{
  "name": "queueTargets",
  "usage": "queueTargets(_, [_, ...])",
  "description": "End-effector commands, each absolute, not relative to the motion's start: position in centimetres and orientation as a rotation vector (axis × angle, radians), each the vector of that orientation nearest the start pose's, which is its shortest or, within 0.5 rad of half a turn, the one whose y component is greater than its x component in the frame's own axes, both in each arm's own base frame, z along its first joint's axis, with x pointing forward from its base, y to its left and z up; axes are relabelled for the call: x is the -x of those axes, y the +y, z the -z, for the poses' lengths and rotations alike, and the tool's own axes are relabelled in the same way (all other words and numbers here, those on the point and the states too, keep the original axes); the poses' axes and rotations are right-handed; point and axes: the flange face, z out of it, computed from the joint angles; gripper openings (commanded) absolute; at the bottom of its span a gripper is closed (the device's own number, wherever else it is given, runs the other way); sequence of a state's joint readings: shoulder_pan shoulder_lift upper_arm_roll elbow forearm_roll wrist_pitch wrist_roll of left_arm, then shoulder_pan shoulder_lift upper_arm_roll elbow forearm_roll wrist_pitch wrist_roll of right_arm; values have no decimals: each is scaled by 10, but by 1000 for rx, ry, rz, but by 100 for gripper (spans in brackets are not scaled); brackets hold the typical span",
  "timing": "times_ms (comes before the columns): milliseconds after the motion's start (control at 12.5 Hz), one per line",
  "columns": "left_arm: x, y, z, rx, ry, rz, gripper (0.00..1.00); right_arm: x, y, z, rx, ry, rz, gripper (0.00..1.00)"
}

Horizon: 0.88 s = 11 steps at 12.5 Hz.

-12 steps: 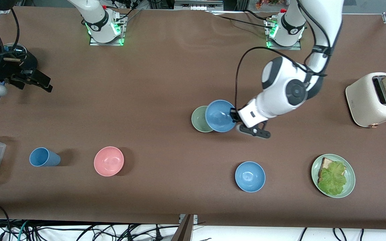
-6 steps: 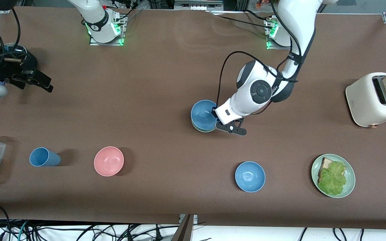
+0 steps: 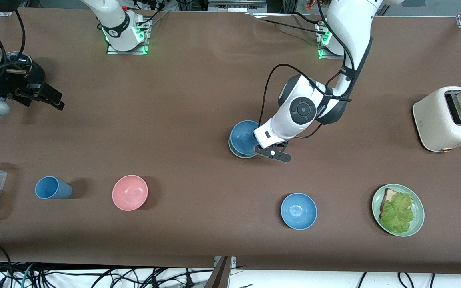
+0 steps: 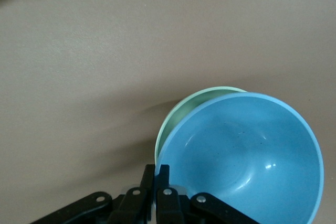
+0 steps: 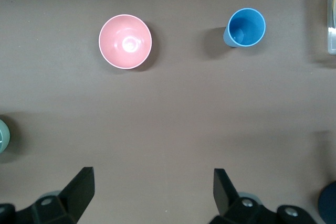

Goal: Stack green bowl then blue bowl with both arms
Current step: 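Lower the light-blue bowl into the green bowl and open the left gripper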

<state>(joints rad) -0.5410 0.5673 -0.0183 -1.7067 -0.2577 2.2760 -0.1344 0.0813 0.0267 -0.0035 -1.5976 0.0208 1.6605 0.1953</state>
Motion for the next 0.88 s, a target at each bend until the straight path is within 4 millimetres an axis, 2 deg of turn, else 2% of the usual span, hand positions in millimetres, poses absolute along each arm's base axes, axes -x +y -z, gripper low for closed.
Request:
queueTargets(0, [-570, -367, -260, 3288, 425, -85, 0, -569, 49, -610, 3116, 200, 49, 100])
queueTargets(80, [-570, -367, -258, 3288, 423, -90, 9, -568, 49, -611, 3116, 200, 49, 100])
queueTargets(160, [-571, -366, -258, 3290, 420, -88, 24, -568, 49, -611, 3116, 200, 49, 100])
queueTargets(241, [-571, -367, -259, 3295, 414, -91, 30, -569, 49, -611, 3116, 200, 51, 100])
queueTargets(321, [-573, -366, -262, 3299, 407, -84, 31, -569, 49, -610, 3116, 202, 47, 100])
queueTargets(481, [-578, -363, -275, 3312, 395, -65, 46, -569, 48, -610, 3116, 202, 49, 100])
queueTargets(562, [-581, -360, -290, 3319, 392, -46, 88, -569, 48, -610, 3116, 202, 49, 100])
queueTargets(642, [-583, -356, -306, 3329, 385, -29, 100, -569, 48, -610, 3116, 202, 49, 100])
queueTargets(802, [-593, -346, -343, 3346, 368, -33, 100, -569, 48, -610, 3115, 202, 49, 100])
